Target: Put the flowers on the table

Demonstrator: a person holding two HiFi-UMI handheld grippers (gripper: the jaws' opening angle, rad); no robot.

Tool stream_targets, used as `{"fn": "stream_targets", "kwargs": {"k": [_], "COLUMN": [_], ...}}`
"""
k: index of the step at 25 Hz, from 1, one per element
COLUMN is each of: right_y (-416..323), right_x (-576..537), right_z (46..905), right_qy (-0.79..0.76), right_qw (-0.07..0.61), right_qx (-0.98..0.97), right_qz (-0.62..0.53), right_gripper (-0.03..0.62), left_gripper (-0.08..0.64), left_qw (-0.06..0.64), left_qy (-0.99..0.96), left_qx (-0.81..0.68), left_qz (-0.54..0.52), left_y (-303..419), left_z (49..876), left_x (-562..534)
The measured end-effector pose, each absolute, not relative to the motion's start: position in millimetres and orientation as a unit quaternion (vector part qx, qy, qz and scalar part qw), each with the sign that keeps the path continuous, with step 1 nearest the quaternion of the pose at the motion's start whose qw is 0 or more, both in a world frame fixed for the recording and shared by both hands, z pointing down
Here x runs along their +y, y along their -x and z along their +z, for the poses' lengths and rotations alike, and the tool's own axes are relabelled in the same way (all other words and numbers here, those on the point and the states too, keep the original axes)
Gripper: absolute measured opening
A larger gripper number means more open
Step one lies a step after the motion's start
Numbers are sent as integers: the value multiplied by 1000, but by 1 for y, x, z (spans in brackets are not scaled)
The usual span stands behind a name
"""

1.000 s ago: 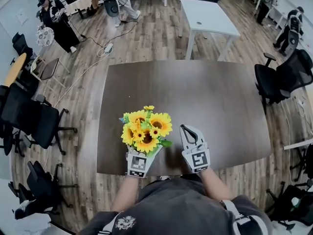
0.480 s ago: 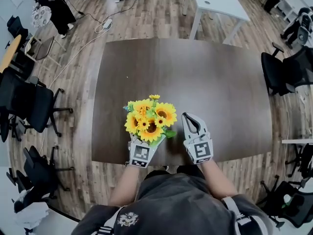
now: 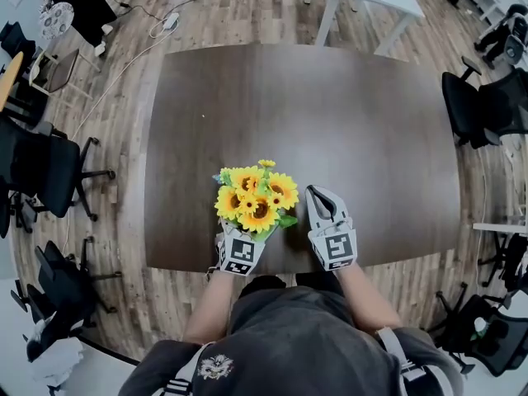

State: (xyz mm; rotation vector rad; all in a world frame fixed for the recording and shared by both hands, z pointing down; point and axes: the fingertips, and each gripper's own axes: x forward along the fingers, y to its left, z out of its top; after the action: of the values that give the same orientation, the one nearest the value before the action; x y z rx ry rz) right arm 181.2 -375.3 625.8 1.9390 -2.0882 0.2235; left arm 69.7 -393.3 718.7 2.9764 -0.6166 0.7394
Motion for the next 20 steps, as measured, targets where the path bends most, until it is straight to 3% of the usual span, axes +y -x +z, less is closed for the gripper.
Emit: {"fn": "stream_targets", "kwargs": {"k": [10, 20], "right_y": [-185, -200], "right_x": [-377, -376], "right_z": [648, 655], "right_qy": [-676, -679], "right_qw": [144, 149], "right_qx": [-716, -712], "right_qz": [92, 99], "right_gripper": [23, 23], "left_gripper": [557, 558], "left_qw": [7, 54], "left_qy": [-945, -943], "left_qx": [-187, -195], "left_qz": [267, 265], "left_y": [-71, -78], "left_z": [751, 758], "left_x": [-395, -407]}}
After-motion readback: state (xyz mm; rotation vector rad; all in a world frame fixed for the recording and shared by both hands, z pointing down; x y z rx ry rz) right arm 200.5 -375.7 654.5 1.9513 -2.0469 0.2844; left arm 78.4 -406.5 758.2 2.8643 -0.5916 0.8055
